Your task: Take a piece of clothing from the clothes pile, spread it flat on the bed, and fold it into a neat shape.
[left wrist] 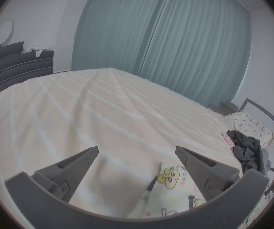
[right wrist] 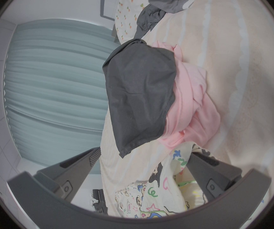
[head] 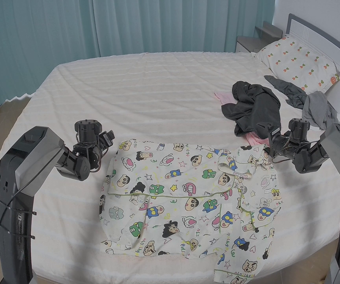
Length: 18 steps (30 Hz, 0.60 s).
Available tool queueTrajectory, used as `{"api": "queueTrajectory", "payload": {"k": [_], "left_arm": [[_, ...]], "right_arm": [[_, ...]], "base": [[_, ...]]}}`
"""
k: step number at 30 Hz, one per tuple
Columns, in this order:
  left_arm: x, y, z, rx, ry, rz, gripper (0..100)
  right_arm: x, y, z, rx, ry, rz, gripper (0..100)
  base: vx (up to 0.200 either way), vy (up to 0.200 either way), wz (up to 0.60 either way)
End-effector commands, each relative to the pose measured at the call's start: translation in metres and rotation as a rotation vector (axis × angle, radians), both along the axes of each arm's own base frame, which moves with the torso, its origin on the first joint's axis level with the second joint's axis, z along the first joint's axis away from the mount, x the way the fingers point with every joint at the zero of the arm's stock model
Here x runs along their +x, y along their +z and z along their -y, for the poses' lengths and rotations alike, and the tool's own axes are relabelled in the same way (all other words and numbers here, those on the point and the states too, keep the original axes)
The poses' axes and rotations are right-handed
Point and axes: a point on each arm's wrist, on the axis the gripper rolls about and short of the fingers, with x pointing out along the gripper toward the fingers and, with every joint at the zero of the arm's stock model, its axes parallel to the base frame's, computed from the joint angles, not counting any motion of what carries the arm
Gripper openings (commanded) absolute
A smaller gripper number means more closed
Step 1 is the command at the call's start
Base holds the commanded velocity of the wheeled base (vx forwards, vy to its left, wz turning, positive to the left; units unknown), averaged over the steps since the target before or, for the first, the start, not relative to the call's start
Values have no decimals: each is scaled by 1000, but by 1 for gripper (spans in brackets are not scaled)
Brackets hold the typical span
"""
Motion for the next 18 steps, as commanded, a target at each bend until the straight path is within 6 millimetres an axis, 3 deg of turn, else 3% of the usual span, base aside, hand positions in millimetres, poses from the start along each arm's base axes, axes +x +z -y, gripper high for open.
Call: {"api": "queueTrajectory", "payload": {"k": [1, 8, 10, 12, 18], "left_arm": [[-26, 15, -5, -57, -4, -29, 100], [-90, 45, 0, -229, -174, -96, 100], [-107, 45, 7, -244, -224, -129, 100], [-139, 43, 13, -258, -291, -193, 100], [-188, 36, 28, -317, -350, -293, 100]], "right_arm": [[-6, 9, 14, 60, -39, -11, 100], [-27, 9, 29, 78, 23, -74, 100], [-32, 4, 28, 45, 50, -99, 100], [-42, -1, 27, -65, 104, -92, 100], [-44, 6, 22, -87, 120, -57, 100]], "base": [[0, 0, 0], [0, 0, 0], [0, 0, 0], [0, 0, 0], [0, 0, 0]]}}
